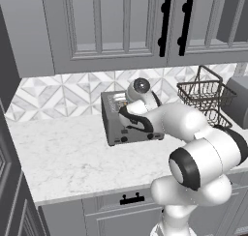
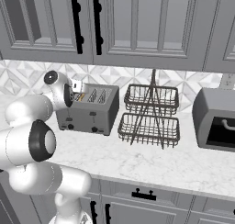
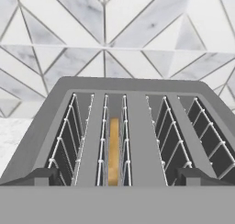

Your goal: Start the toaster. Once the lever pops up, take the bread to the plate on the dining counter.

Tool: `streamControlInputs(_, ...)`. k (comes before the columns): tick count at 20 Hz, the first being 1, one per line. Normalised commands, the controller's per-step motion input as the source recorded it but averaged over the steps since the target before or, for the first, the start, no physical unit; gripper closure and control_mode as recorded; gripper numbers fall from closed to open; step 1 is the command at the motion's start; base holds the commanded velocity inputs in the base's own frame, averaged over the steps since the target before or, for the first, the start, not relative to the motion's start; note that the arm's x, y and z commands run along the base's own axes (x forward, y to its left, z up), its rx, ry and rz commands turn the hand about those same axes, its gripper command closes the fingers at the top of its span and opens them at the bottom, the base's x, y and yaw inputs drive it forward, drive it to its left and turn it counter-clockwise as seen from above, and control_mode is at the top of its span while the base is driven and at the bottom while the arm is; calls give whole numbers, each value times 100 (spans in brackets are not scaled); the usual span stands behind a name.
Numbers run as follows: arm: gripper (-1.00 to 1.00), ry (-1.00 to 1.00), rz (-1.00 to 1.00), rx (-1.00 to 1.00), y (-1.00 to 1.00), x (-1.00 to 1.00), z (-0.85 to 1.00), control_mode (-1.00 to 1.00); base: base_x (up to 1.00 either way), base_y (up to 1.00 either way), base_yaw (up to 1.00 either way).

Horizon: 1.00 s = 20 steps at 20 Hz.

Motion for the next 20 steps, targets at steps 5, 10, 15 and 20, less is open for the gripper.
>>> streamControlInputs(5,-100,0,0,0,0,0,0,-100,0,0,0)
streamControlInputs(10,-100,0,0,0,0,0,0,-100,0,0,0)
streamControlInputs(15,-100,0,0,0,0,0,0,-100,0,0,0)
streamControlInputs(20,-100,0,0,0,0,0,0,-100,0,0,0)
